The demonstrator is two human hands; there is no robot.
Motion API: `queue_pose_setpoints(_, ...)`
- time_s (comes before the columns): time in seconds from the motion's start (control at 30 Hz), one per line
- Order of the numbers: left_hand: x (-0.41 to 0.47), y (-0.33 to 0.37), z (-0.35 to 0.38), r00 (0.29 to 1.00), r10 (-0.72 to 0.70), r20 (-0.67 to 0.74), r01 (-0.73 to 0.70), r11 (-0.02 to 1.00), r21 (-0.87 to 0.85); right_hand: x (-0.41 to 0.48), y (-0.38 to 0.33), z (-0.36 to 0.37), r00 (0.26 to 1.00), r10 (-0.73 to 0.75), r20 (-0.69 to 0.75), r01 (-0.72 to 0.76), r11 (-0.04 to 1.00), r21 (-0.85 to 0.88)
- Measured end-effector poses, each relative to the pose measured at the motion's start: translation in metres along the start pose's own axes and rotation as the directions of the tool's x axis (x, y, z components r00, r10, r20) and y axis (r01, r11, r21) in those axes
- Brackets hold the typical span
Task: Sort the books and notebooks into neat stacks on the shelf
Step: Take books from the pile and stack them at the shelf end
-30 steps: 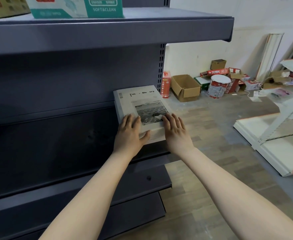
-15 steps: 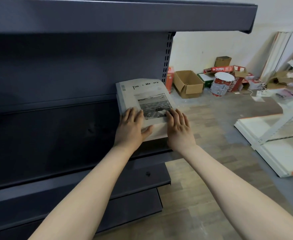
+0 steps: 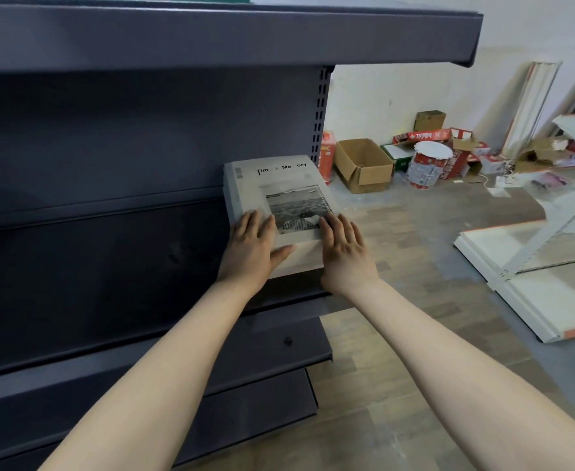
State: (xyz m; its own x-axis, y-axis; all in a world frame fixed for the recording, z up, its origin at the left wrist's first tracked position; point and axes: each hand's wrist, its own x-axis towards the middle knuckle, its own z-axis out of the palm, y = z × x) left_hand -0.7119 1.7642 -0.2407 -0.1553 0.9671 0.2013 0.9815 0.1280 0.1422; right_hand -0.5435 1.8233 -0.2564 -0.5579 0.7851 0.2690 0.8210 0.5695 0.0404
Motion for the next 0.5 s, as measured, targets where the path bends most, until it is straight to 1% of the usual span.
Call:
queue_pose_setpoints(0.1,0.001,0.001,-0.007,0.996,-0.006,0.084,0.006,1.0,-0.003,0.001,0.001,-0.015,0.992,0.003,0.123,-0.004,1.0,0.009)
queue_pose_setpoints(0.17,0.0,0.002,-0.015,0.987,-0.009,0.159,0.013,0.999,-0.029,0.003,0.002,-0.029,0.977,0.029,0.213,-0.043,0.997,0.063)
queue_pose_setpoints(0.23,-0.004,0.002,-0.024,0.973,-0.044,0.225,0.061,0.996,-0.071,0.001,0.0,-0.041,0.961,0.065,0.269,-0.09,0.992,0.083)
queue_pose_setpoints(0.27,-0.009,0.0,-0.028,0.967,-0.069,0.245,0.096,0.991,-0.097,-0.002,-0.001,-0.045,0.964,0.082,0.255,-0.103,0.992,0.071)
queue_pose_setpoints(0.3,-0.014,-0.004,-0.03,0.962,-0.089,0.256,0.124,0.985,-0.122,-0.008,-0.002,-0.047,0.973,0.092,0.211,-0.105,0.993,0.053)
queue_pose_setpoints(0.37,-0.027,-0.015,-0.031,0.957,-0.101,0.272,0.141,0.981,-0.13,-0.021,-0.007,-0.047,0.989,0.073,0.126,-0.074,0.997,0.003)
queue_pose_setpoints(0.5,-0.054,-0.048,-0.033,0.941,-0.131,0.313,0.144,0.989,-0.018,-0.039,-0.021,-0.045,0.989,-0.019,0.148,0.027,0.998,-0.049)
